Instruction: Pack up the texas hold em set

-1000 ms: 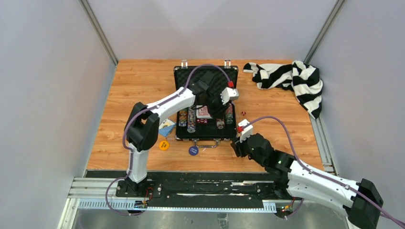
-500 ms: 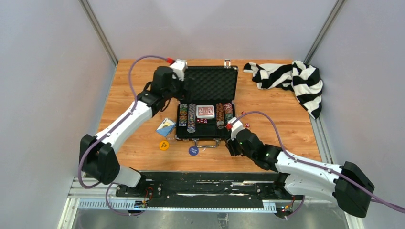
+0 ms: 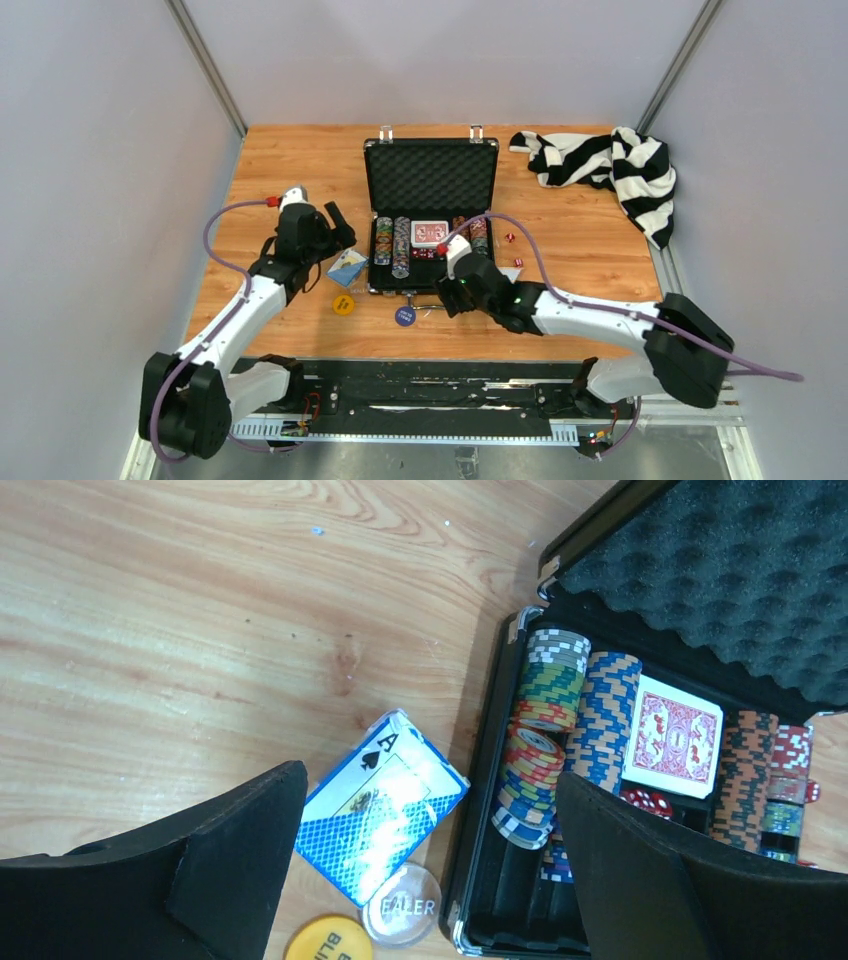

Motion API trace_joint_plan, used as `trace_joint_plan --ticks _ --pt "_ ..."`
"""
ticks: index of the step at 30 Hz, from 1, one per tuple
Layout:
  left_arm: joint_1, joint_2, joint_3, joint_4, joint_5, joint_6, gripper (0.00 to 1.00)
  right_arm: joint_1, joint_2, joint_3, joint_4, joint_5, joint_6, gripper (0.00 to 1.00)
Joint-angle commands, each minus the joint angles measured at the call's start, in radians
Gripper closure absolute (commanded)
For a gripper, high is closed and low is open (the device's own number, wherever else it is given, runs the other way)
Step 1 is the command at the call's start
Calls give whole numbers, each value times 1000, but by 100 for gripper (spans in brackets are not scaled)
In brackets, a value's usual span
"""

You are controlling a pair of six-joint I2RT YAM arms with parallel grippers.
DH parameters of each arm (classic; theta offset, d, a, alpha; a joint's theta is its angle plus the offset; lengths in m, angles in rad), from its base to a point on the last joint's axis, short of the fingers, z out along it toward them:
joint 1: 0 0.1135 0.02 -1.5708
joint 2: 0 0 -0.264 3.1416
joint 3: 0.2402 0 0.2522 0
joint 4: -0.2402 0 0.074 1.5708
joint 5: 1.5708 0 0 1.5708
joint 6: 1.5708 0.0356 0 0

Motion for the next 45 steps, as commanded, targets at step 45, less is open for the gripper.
trace_joint_plan --ticks 45 --pt "83 -118 -220 160 236 149 1 -502 156 266 -215 65 -2 37"
